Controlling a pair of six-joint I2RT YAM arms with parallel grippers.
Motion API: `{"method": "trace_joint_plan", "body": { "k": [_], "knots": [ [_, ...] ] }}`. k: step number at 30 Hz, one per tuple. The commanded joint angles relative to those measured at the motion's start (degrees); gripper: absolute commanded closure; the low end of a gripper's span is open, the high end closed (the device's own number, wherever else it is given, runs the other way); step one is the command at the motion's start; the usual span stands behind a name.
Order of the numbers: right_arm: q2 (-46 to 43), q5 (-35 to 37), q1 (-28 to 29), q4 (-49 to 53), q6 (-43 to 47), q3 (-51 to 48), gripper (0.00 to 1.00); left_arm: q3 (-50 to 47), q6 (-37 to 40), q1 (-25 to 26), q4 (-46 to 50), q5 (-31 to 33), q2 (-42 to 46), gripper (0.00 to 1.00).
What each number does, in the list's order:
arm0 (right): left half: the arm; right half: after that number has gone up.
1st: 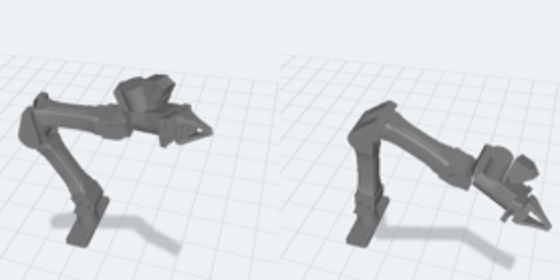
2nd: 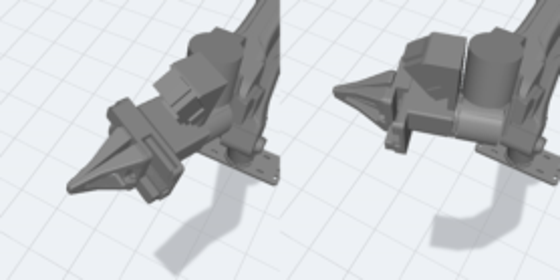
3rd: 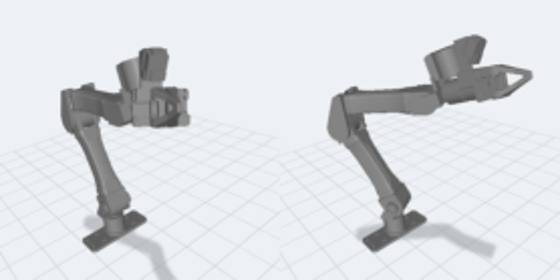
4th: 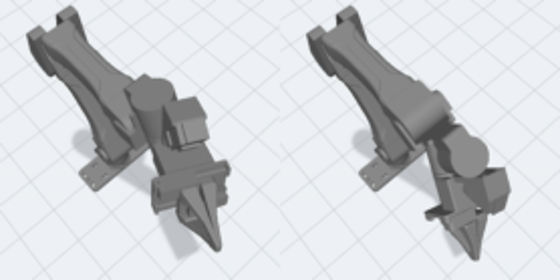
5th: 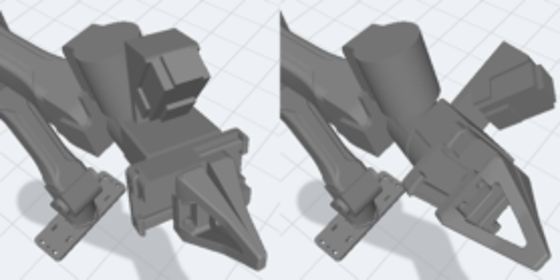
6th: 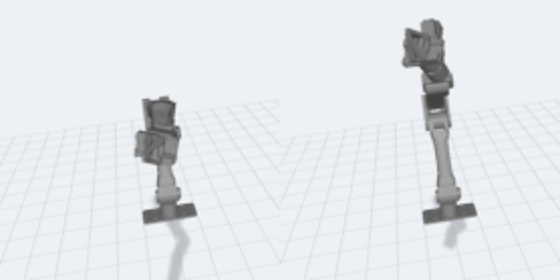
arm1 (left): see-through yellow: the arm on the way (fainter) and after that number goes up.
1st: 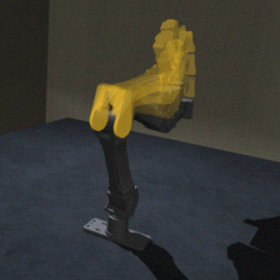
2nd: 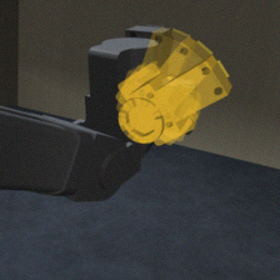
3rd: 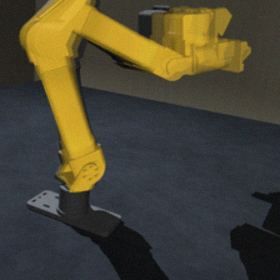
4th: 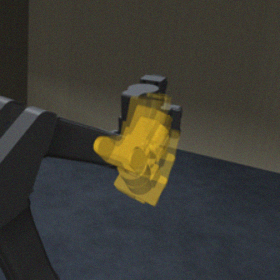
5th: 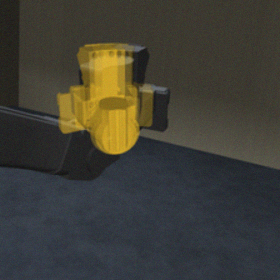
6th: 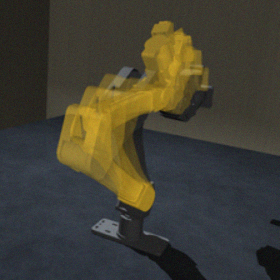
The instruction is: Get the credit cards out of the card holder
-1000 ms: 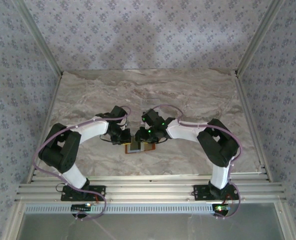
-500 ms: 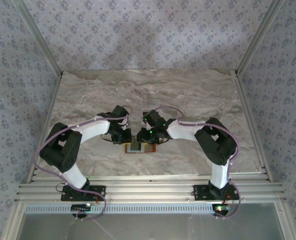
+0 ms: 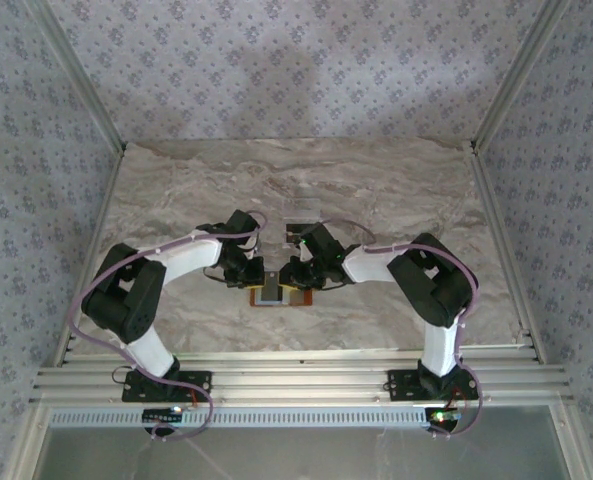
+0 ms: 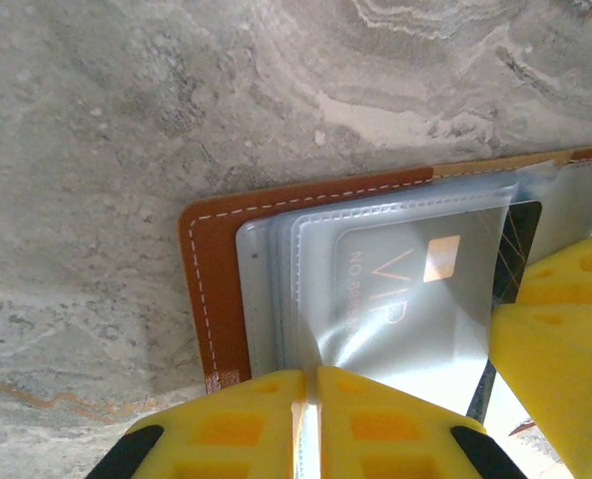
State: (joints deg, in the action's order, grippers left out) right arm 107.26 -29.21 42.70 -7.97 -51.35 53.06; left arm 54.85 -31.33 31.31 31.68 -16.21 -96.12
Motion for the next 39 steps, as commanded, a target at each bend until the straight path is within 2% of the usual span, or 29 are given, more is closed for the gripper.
{"method": "trace_joint_plan", "body": {
  "k": [1,11,17,22,33,39],
  "knots": [
    [3.01,-0.99,0.11,-3.65,-1.63,-1.64,0.82,-1.79,0.40,0.83,2.44,5.31,-3.90,0.87],
    [4.50,-4.17,-0.16,-8.10,-3.04,-1.92,0.83,-1.50,0.39,0.91,2.67,5.45,-4.08,0.87],
    [2.95,-2.58,-0.34,-7.61,-2.75,-2.93,0.94,-1.50,0.48,0.87,2.86,5.57,-3.99,0.87],
    [-0.38,-0.12,-1.20,-4.69,-1.17,-4.42,0.98,-1.42,0.48,0.89,2.94,5.68,-3.93,0.87],
    [-6.62,0.92,-3.42,-0.20,0.68,-6.52,0.99,-1.00,0.16,0.86,3.19,5.35,-3.22,0.87],
    [-11.03,3.05,-4.30,6.49,3.47,-5.67,1.00,-0.72,-0.02,0.86,2.27,3.66,-2.61,0.85]
  ]
}}
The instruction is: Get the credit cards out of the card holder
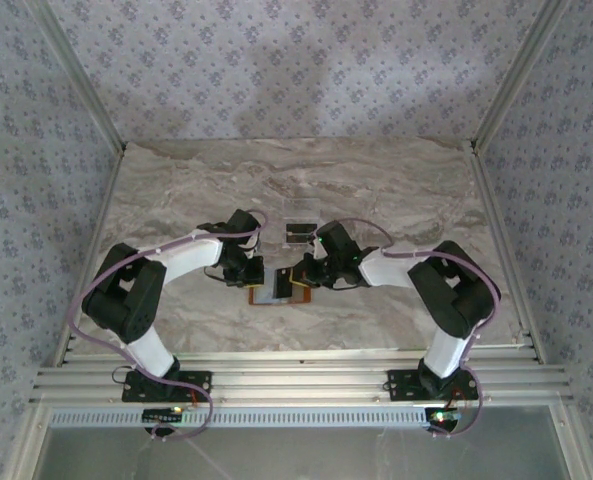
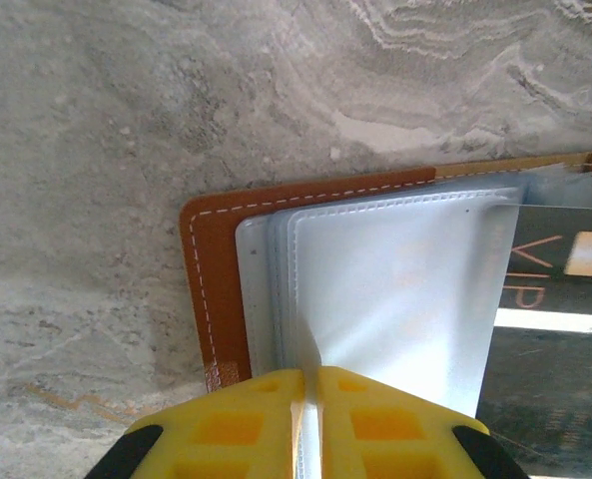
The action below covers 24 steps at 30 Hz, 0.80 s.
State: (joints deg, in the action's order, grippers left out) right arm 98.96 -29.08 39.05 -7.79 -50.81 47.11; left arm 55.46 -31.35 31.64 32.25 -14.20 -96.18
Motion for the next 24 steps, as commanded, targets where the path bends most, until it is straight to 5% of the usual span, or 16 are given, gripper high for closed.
{"method": "trace_joint_plan", "body": {
  "k": [1,12,19,24],
  "knots": [
    [-3.52,3.65,-0.77,8.34,3.79,0.76,1.00,-1.15,-0.18,0.53,1.59,0.98,-2.31,0.85],
    [-9.87,11.14,-1.53,29.84,15.23,9.64,1.00,3.74,-0.79,0.84,4.31,-0.50,3.09,0.80],
    [-8.93,20.01,-0.94,45.33,35.93,20.52,1.00,2.41,-0.54,-0.08,3.08,1.31,5.56,0.78],
    [-4.69,26.17,0.23,54.24,59.57,28.24,1.00,-0.19,0.08,-1.09,1.24,1.41,8.23,0.76]
  ]
}}
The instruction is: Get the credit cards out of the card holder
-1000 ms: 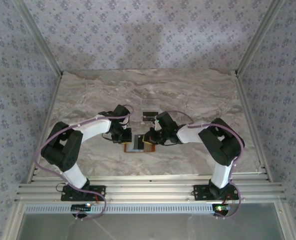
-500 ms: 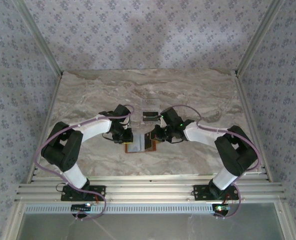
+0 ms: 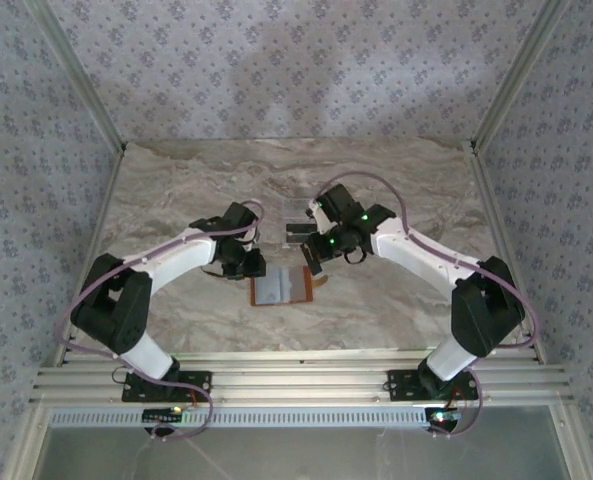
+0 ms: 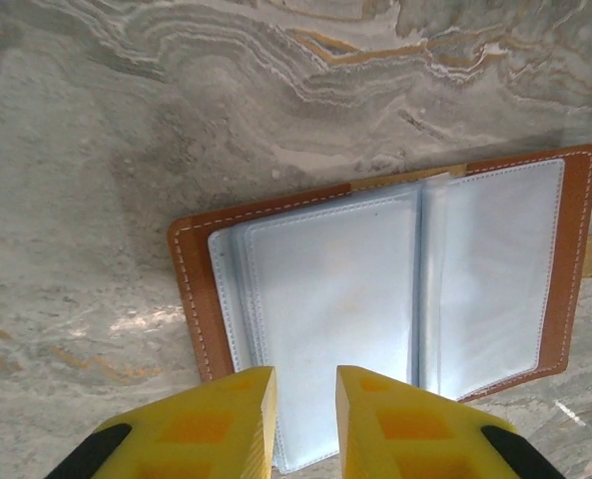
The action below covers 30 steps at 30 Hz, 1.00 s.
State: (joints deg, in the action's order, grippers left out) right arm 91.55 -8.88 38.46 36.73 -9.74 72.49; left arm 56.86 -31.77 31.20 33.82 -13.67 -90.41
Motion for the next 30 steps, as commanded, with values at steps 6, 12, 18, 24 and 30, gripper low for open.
{"method": "trace_joint_plan", "body": {
  "k": [6,12,18,24,30],
  "knots": [
    [8.10,14.57,3.81,15.56,44.01,8.61,1.00,-4.77,1.09,-3.07,-1.54,-0.23,4.00,0.74],
    [11.32,13.50,3.08,15.78,59.27,15.16,1.00,-7.76,2.39,-6.10,-2.66,-2.41,5.00,0.71],
    [18.87,10.57,1.94,19.92,66.02,27.09,1.00,-9.61,3.64,-8.55,-2.62,-3.36,7.13,0.68],
    [26.58,8.99,0.62,24.90,68.98,39.19,1.00,-10.59,3.78,-9.40,-2.80,-3.28,8.59,0.66],
    [32.54,7.12,-0.46,27.89,70.19,47.48,1.00,-10.81,3.48,-9.59,-2.70,-3.12,8.48,0.65]
  ]
}}
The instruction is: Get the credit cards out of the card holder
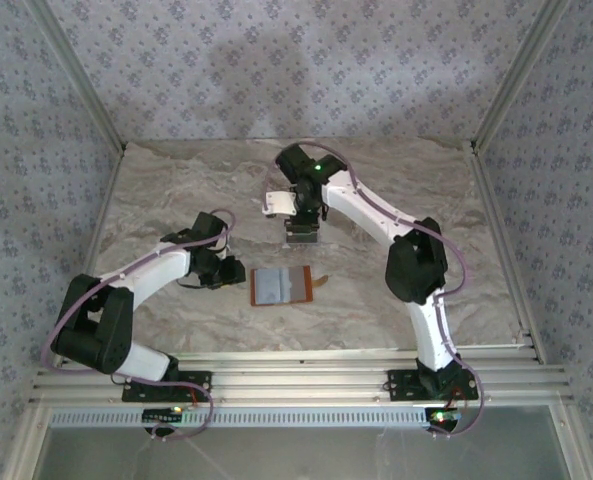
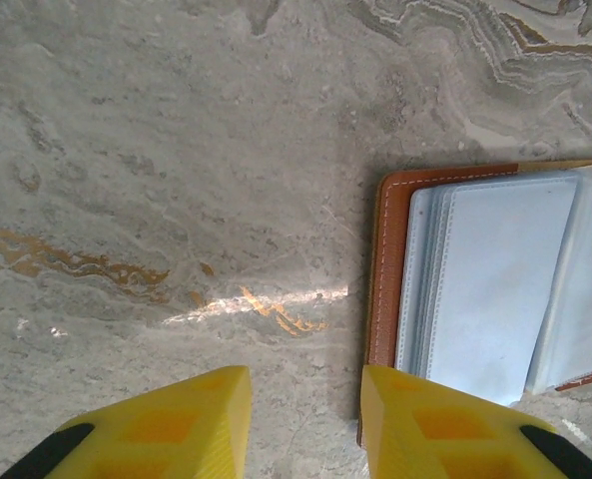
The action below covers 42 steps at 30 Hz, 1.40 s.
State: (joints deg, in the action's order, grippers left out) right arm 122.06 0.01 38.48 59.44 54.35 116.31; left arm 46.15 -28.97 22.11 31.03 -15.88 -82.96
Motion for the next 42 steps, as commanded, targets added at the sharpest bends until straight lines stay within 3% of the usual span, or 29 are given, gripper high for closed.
{"method": "trace_joint_plan", "body": {
  "k": [1,21,27,37,42],
  "knots": [
    [2.83,-2.09,-0.55,5.57,6.07,4.64,1.00,-0.13,0.67,-0.49,0.13,-0.85,1.01,0.65],
    [10.79,-2.33,-1.98,6.75,6.40,5.77,1.00,1.03,1.02,-0.83,0.76,-0.99,-0.67,0.63],
    [10.22,1.68,-2.19,1.38,5.24,4.99,0.75,1.73,1.19,-0.84,1.61,-0.74,-0.84,0.62],
    [3.38,11.14,-1.35,-11.99,4.67,-1.42,0.71,2.30,0.76,-0.84,2.92,-0.55,1.67,0.61],
    [-1.71,12.70,-0.24,-15.42,-2.61,-5.15,0.69,2.30,0.76,-0.77,2.84,-1.32,1.93,0.61]
  ]
}}
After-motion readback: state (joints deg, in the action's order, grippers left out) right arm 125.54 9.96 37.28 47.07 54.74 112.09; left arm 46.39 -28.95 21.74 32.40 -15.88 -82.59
